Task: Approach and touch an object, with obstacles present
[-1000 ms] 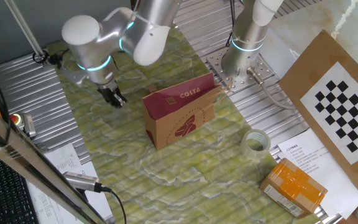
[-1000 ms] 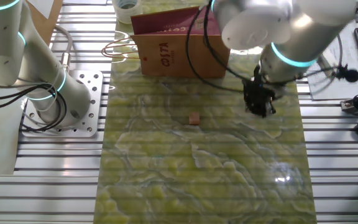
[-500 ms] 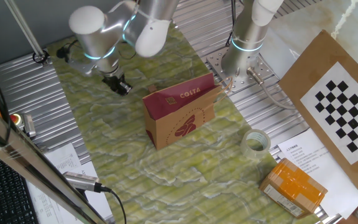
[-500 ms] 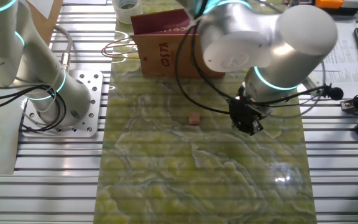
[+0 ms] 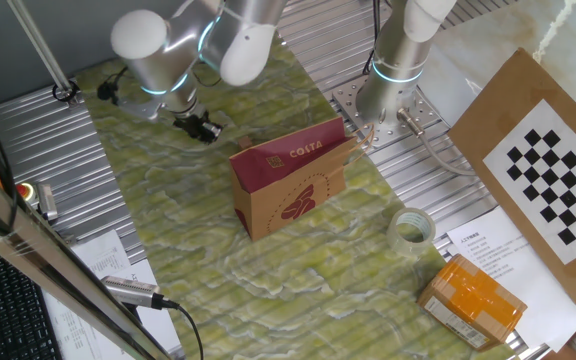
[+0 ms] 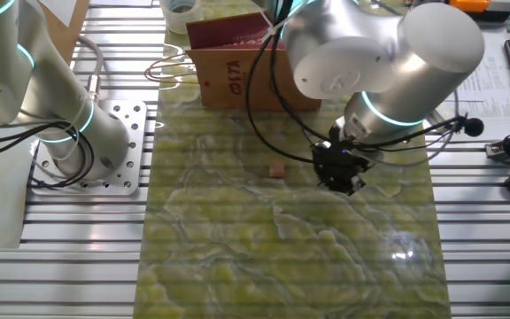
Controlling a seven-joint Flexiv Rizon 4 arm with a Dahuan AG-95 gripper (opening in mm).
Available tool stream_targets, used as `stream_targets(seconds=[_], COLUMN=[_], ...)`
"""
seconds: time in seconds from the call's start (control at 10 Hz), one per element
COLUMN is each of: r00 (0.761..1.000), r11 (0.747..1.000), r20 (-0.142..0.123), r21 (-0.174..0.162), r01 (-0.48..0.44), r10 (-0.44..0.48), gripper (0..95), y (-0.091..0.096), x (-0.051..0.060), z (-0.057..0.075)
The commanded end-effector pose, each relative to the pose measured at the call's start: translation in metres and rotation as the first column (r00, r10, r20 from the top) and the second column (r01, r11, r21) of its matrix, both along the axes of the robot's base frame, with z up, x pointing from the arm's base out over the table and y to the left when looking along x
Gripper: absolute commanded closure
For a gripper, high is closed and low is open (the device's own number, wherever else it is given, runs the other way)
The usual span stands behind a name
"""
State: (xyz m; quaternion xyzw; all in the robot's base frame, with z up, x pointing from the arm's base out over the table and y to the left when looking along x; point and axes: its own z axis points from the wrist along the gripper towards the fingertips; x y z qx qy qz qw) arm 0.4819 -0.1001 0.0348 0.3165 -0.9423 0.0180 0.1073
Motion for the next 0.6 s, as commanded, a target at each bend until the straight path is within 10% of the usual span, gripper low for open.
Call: stream_targets(seconds=[0.1,0.6], r00=[1.0,0.994], r11=[1.0,1.0], r20=[-0.008,-0.105], r21=[-0.002,-0.012], r01=[-0.01,0.002], r10=[0.01,-0.004], gripper=[95.0,95.0], y=[-0.006,-0.009], x=[-0.011,-0.04], z=[0.006,0.007])
